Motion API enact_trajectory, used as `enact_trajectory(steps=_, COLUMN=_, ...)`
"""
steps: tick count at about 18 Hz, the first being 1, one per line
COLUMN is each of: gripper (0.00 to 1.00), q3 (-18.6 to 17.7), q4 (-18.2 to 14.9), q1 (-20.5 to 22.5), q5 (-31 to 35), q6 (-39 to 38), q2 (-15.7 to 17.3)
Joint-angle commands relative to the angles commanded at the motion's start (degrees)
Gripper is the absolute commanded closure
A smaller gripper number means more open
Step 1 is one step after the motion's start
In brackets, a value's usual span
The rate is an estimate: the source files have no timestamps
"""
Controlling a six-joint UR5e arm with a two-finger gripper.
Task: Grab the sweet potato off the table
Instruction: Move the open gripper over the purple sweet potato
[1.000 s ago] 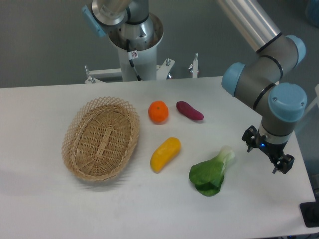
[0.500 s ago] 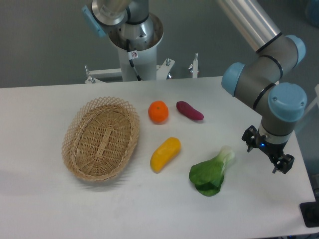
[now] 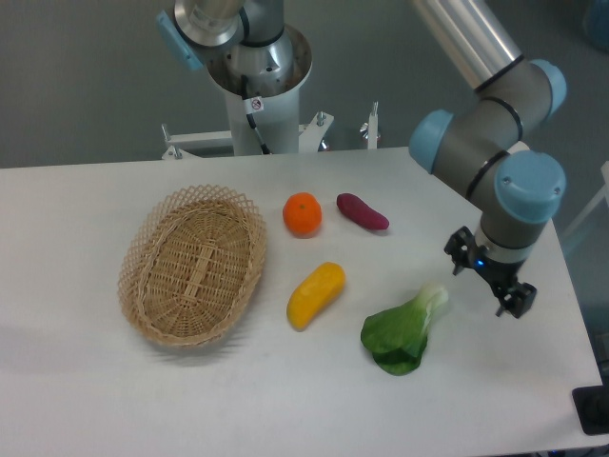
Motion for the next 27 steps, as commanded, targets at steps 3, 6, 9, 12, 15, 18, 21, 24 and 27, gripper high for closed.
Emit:
enact_trajectory(steps=3, gripper=0.00, q3=-3.0, q4=0.2, q1=0.2, q5=-2.7, q6=0.8, q2=1.8)
enact_trajectory(steps=6, gripper=0.00, q3=-7.4, q4=0.2, q1=0.4, q5=-2.7, q6=6.1, q2=4.2)
enact_trajectory(steps=9, gripper=0.00, q3=-11.3, q4=0.2, q1=1.7, q5=-2.7, q6=12.8, q2=6.2)
enact_trajectory(steps=12, gripper=0.00, q3=-15.6, q4=0.2, q1=3.3, q5=-2.7, q6=20.9, q2=7.5)
enact_trajectory(steps=15, gripper=0.00, q3=-18.7, q4=0.2, q1=3.5, q5=-2.7, q6=22.9, q2=9.1)
enact_trajectory(steps=18, gripper=0.00, q3=-20.7, q4=0.1, q1=3.4, q5=-2.8, q6=23.0, q2=9.3)
enact_trajectory(steps=21, gripper=0.00, q3=-22.1, q4=0.2, q1=3.3, q5=-3.1, q6=23.1, q2=9.7)
enact_trajectory(steps=24, gripper=0.00, q3=-23.8, q4=0.1, q1=3.2, q5=-3.3, q6=23.7, q2=10.4)
enact_trajectory(steps=27, gripper=0.00, q3=-26.1, q4=0.2, q1=3.3, q5=-3.3, q6=26.1, q2=11.3)
